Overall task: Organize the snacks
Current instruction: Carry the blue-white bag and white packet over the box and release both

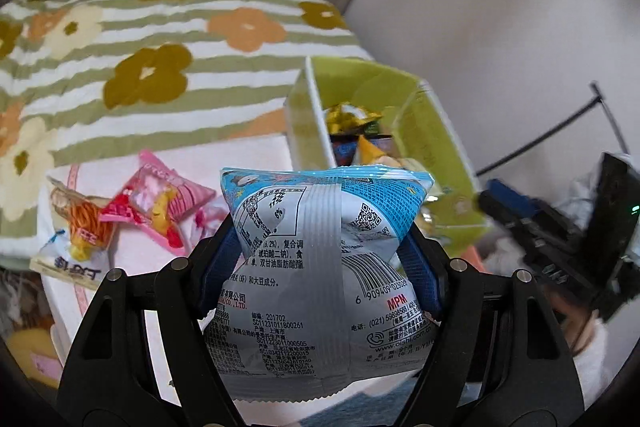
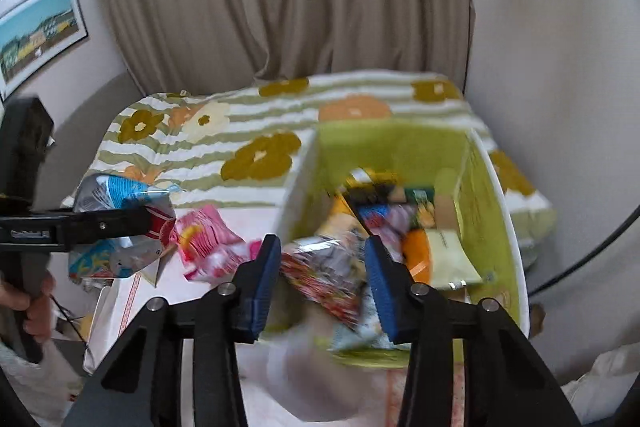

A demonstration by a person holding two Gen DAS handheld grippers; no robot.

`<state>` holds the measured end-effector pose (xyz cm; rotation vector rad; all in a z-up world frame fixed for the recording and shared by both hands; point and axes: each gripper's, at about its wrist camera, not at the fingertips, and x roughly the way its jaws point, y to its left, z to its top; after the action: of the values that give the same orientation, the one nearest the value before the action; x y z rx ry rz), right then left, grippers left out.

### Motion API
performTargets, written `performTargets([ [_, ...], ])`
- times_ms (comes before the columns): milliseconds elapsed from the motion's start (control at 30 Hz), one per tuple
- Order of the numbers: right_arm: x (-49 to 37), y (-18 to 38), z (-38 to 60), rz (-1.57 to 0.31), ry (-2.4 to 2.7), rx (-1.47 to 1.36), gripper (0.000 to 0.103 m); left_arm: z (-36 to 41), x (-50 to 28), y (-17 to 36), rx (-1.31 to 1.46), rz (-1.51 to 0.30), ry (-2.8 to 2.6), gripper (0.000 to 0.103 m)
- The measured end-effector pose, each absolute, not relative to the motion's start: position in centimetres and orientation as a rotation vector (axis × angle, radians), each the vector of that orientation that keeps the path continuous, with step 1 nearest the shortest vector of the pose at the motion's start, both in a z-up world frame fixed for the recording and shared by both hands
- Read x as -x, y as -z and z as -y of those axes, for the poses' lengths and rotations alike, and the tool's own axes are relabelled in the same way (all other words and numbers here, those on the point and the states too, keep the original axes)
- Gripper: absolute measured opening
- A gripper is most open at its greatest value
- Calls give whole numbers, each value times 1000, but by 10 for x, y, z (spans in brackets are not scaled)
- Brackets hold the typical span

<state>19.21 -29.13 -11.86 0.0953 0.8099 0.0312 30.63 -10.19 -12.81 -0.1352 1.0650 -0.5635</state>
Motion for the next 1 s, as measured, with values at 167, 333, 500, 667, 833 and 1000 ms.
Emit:
performTargets([
  [167, -181, 146, 313, -805, -68, -95, 40, 114, -298, 142, 130, -1063, 537, 73],
  [333, -165, 154, 318, -835, -116, -31, 40, 104, -294, 144, 151, -1074, 486, 73],
  [500, -155, 169, 335, -853, -92, -104, 40, 97, -287, 149, 135, -1084, 475, 73],
  [667, -146, 172, 338, -876, -104, -79, 40, 94, -284, 153, 133, -1071, 470, 73],
  [833, -137, 169, 335, -969, -238, 38, 41, 95, -284, 146, 116, -1056, 470, 73],
  [1000, -122, 202, 330, -1156, -391, 166, 69, 97, -280, 148, 94, -1077, 466, 73],
])
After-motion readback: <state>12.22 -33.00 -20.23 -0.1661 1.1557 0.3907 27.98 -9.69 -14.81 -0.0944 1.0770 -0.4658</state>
